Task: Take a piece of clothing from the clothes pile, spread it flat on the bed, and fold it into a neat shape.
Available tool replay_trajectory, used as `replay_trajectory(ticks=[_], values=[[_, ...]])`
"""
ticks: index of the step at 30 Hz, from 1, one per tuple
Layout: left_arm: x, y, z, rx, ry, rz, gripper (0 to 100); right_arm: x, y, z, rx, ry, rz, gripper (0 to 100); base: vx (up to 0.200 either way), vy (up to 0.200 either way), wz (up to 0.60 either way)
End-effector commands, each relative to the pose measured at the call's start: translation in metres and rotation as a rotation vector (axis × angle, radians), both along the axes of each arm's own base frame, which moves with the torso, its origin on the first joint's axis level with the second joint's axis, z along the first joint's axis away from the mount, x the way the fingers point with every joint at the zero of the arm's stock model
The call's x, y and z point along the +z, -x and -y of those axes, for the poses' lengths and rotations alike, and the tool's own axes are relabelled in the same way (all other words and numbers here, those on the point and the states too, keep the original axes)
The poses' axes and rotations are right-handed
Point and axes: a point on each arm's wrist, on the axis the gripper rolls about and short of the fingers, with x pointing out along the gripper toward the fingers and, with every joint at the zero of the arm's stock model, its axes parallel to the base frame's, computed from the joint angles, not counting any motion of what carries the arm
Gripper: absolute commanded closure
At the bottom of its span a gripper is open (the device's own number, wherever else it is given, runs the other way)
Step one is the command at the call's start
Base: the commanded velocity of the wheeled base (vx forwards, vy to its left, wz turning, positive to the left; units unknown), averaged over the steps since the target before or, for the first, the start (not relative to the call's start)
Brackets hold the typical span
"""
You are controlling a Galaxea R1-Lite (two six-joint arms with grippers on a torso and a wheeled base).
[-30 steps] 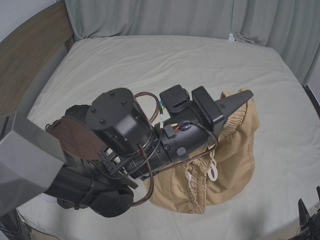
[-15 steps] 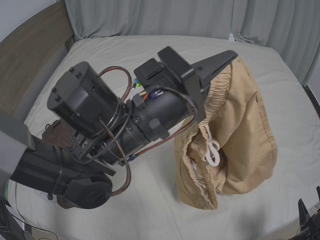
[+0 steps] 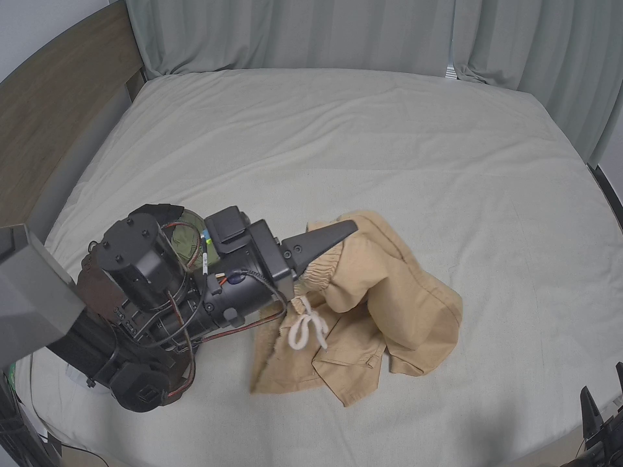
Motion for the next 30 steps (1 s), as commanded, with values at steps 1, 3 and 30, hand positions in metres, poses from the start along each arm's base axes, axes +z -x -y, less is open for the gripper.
replay_trajectory(ticks=[1,3,30], values=[[-0.018,-0.009,-0.013,0.045,-0.048,-0.040,100,-0.005,0.000,0.000,0.000,0.001,0.000,0,0.000,0.000,0.00],[-0.022,-0.010,-0.016,0.062,-0.071,-0.023,100,-0.005,0.000,0.000,0.000,0.001,0.000,0,0.000,0.000,0.00],[-0.060,-0.043,-0.092,0.258,-0.358,0.196,100,-0.005,0.000,0.000,0.000,0.002,0.000,0,0.000,0.000,0.00]])
